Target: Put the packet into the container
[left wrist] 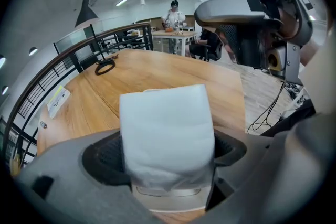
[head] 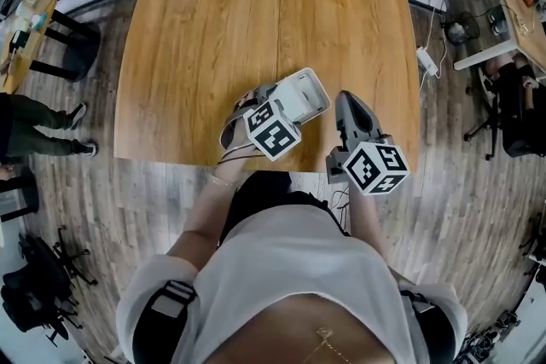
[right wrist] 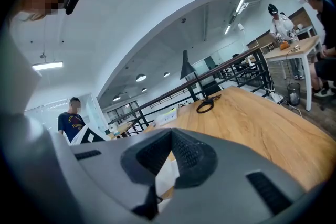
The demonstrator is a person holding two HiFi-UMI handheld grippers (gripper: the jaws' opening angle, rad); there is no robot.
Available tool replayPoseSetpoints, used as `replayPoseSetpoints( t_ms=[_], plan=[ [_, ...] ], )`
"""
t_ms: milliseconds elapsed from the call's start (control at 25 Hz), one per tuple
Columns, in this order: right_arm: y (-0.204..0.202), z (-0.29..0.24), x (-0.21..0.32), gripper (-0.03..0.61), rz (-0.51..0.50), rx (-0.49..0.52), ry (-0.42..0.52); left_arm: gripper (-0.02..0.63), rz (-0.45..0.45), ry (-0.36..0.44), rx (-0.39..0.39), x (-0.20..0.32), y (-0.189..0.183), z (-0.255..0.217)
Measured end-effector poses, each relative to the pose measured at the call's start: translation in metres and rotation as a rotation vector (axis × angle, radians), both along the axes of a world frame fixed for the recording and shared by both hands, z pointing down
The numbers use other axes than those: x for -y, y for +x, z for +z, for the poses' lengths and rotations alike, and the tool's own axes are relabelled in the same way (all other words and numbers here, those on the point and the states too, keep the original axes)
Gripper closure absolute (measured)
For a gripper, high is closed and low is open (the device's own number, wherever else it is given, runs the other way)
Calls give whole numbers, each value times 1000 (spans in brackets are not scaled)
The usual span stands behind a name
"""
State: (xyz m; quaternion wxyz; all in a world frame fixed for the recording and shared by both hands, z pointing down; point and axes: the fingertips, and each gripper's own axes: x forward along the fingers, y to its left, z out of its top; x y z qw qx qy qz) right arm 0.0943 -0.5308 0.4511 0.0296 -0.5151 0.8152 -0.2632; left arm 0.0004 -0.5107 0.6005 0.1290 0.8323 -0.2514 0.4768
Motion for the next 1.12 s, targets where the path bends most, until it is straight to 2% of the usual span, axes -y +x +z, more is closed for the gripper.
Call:
replayPoseSetpoints(
  t_ms=[160,480,880,1040,1120],
  plan=[
    [-1,0,7,568,5,2,2,160,21,-41,28,-1,0,11],
    [-1,3,7,568,23,-1,-4,160,26,-101,7,-2,1,16],
    [-3,2,10,568,34,-1,3,158,48,-120,-24,-1,4,16],
    [-1,1,12,568,40,-1,4,158,35,-126,-80,3,10,7],
    [-1,1,12,568,43,-1,5,158,29,-120,-84,7,11,3]
  ],
)
